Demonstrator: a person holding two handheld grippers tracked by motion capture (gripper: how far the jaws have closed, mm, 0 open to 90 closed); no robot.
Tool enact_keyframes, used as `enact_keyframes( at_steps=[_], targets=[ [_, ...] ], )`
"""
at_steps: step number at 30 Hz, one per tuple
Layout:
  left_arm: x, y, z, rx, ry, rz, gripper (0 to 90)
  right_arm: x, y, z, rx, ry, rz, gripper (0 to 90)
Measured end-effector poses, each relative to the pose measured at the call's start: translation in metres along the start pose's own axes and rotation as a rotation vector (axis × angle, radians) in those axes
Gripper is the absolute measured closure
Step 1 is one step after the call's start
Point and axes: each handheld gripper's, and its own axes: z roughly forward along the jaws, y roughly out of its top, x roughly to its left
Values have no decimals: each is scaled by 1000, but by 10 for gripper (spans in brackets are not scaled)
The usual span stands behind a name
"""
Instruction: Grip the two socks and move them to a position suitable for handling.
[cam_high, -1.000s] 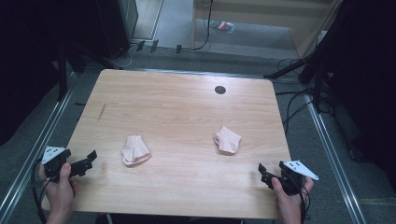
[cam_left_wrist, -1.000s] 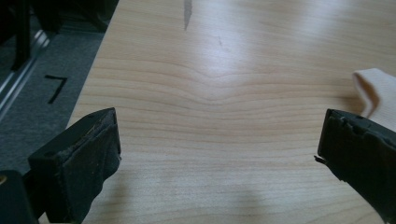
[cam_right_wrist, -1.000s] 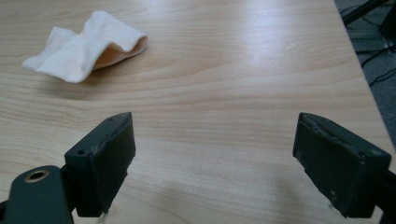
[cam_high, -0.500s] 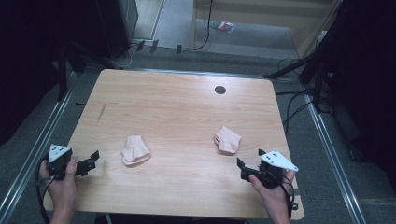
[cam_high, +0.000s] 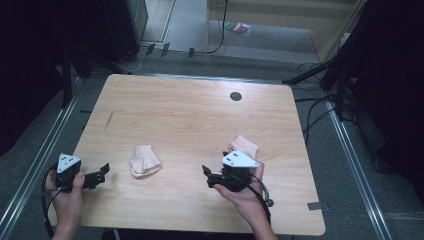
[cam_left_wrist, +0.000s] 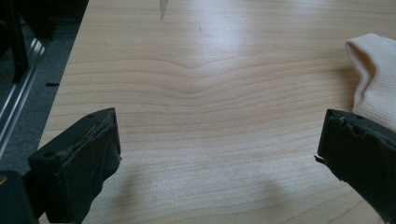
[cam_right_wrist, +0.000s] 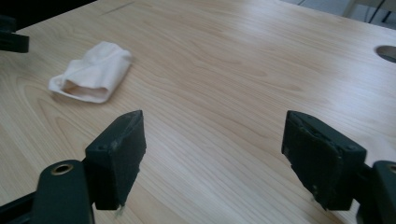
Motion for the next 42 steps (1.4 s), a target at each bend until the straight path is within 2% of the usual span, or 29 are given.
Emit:
enact_keyframes(
  at_steps=[1, 5, 7, 8, 11, 15, 22, 23, 25, 27, 31, 32, 39, 42],
  targets=[
    [1, 0, 0, 1, -1, 0, 0, 13, 6, 12, 6, 14, -18, 250],
    [2, 0, 0, -2, -10, -10, 0, 37, 15, 37, 25, 30, -61, 307],
    [2, 0, 0, -3, -11, -10, 0, 42, 17, 43, 35, 35, -72, 315],
    [2, 0, -1, -4, -12, -11, 0, 52, 19, 55, 53, 54, -88, 336],
    [2, 0, -1, -5, -19, -16, 0, 67, 22, 70, 70, 82, -108, 346],
    [2, 0, -1, -3, -28, -12, 0, 82, 24, 86, 76, 87, -120, 382],
    [2, 0, -1, 1, -31, -10, 0, 101, 24, 104, 99, 108, -134, 410],
    [2, 0, -1, 2, -33, -12, 0, 108, 25, 112, 104, 125, -148, 409],
    [3, -1, -1, 4, -35, -14, 0, 111, 25, 114, 107, 131, -146, 408],
    [2, -1, -1, 7, -36, -16, 0, 120, 27, 124, 113, 151, -155, 410],
    [3, -1, -1, 4, -38, -21, 0, 130, 28, 134, 125, 170, -157, 396],
    [3, -1, -1, 4, -39, -20, 0, 135, 28, 142, 141, 177, -155, 364],
    [3, -1, -1, 6, -42, -22, 0, 140, 28, 162, 175, 170, -124, 302],
    [4, -1, -1, 10, -43, -25, 0, 144, 22, 171, 220, 130, -157, 394]
  ],
)
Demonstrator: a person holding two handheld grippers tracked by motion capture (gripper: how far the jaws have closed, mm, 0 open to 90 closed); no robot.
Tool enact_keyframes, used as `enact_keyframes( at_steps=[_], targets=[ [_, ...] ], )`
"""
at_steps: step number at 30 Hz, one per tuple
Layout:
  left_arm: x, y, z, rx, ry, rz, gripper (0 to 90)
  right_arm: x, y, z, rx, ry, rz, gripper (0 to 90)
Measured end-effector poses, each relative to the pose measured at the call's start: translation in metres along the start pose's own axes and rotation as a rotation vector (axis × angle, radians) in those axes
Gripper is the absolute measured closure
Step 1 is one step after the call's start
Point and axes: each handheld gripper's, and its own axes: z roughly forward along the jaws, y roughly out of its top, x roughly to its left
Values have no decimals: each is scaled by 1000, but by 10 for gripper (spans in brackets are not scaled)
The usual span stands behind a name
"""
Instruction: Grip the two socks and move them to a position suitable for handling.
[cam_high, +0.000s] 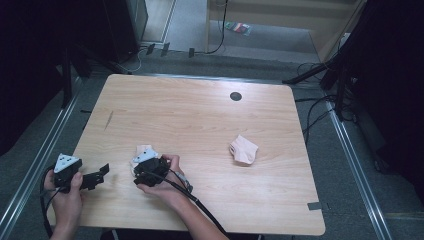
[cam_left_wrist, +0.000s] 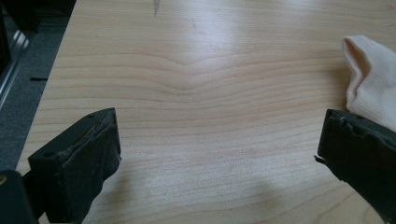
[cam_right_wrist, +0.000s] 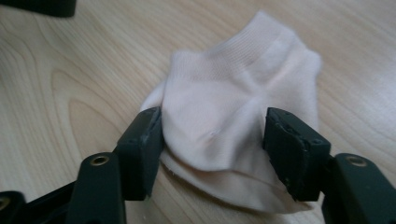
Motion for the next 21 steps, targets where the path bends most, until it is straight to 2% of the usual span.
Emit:
enact_keyframes(
  at_steps=[1, 4, 6, 9, 12, 16, 21],
  targets=[
    [0, 0, 0, 0, 0, 0, 0, 0, 0, 0, 0, 0, 0, 394],
    [0, 0, 0, 0, 2, -1, 0, 2, -1, 1, -14, -36, 6, 679],
    [0, 0, 0, 3, 2, 1, 0, 1, -1, 1, -13, -60, 15, 809],
    [0, 0, 0, 0, 2, -1, 0, -4, -1, -1, -12, -56, 30, 837],
    [0, 0, 0, 0, -2, -2, 0, -7, -1, -11, -50, -89, 30, 839],
    [-1, 0, -1, -7, 10, 4, 0, -14, 3, -37, -108, -104, 57, 839],
    [-4, 0, -6, -27, 24, 6, 0, -26, -4, -74, -135, -147, 94, 839]
  ],
)
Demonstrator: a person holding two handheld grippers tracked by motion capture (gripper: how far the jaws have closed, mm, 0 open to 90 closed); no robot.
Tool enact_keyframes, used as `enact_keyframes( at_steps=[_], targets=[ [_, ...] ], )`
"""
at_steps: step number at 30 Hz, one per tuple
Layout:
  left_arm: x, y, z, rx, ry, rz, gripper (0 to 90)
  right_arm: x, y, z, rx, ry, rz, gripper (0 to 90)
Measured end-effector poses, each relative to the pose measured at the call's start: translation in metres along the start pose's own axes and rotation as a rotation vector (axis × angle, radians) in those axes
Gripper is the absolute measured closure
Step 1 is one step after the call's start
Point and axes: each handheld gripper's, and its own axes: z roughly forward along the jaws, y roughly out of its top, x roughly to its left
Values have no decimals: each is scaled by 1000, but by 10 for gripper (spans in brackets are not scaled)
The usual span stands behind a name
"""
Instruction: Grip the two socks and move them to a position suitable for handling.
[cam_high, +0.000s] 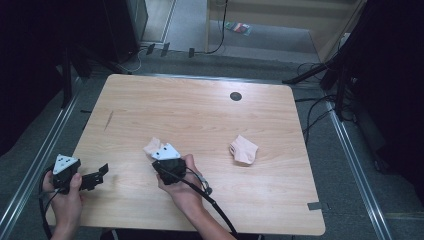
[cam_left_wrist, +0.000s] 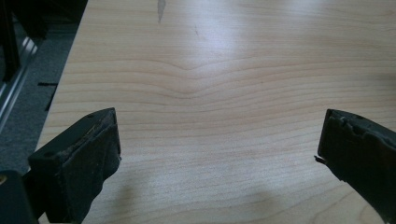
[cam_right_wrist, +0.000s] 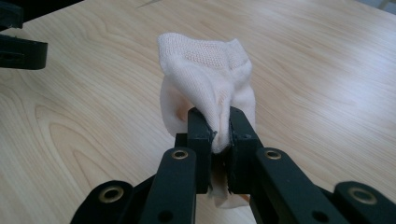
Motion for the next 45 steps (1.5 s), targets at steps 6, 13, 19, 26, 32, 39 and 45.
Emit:
enact_keyframes(
  at_steps=[6, 13, 19, 26, 32, 39, 45],
  targets=[
    [-18, 3, -8, -30, -9, 44, 0, -22, -15, -37, -3, -31, 44, 837],
    [-52, 4, -12, -53, -81, 44, 0, -28, -35, -64, 8, -60, 60, 836],
    [-91, 5, -12, -65, -175, 90, 0, -26, -60, -76, 33, -77, 93, 836],
    [-128, 9, -4, -63, -245, 125, 0, -21, -86, -74, 74, -101, 118, 800],
    [-147, 23, 8, -80, -277, 115, 0, -23, -90, -75, 83, -92, 139, 501],
    [-150, 14, 7, -62, -308, 129, 0, -30, -70, -83, 40, -104, 60, 501],
    [-144, 9, 3, -35, -302, 120, 0, -22, -62, -67, 81, 61, -68, 583]
  ],
)
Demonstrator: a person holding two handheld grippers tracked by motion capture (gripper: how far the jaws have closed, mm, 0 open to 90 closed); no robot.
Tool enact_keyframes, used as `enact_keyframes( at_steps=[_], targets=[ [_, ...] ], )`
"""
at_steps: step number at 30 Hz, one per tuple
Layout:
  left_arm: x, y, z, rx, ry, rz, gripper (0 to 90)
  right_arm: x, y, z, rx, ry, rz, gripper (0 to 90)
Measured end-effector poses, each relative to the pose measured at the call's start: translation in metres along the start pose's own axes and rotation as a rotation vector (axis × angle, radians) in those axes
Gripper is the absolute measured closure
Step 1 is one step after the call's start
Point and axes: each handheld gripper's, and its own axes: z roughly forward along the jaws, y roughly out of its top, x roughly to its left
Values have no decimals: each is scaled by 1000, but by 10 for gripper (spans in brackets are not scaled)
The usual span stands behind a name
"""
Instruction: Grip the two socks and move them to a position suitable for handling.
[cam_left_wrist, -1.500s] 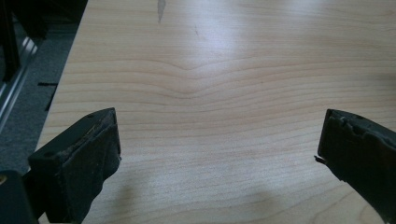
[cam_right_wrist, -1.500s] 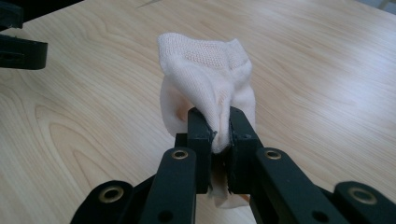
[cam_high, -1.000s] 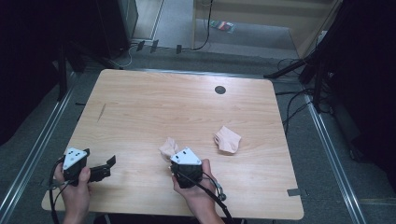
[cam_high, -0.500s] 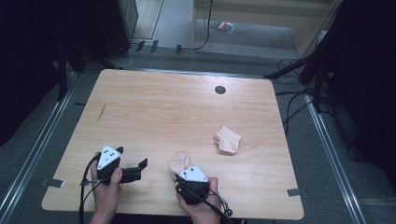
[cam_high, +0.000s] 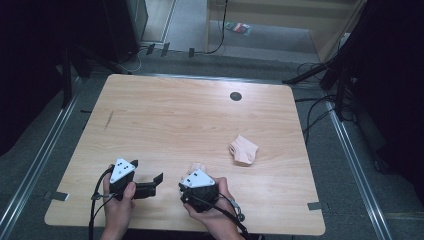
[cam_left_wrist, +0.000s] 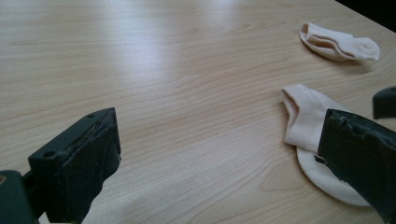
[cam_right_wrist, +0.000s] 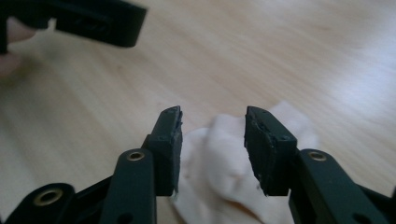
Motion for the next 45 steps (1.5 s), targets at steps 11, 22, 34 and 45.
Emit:
enact_keyframes(
  at_steps=[11, 22, 34, 45],
  targets=[
    [-9, -6, 11, 40, -8, -7, 0, -6, -19, 15, 65, -46, -15, 694],
    [-28, -9, 18, 75, -73, 7, 0, -23, -20, -1, -27, -33, 93, 874],
    [-66, -12, 36, 154, -182, 41, 65, -48, -22, -23, -150, -66, 260, 866],
    [-92, -17, 49, 232, -113, 170, 443, -65, -28, -32, -184, -71, 334, 859]
  ],
)
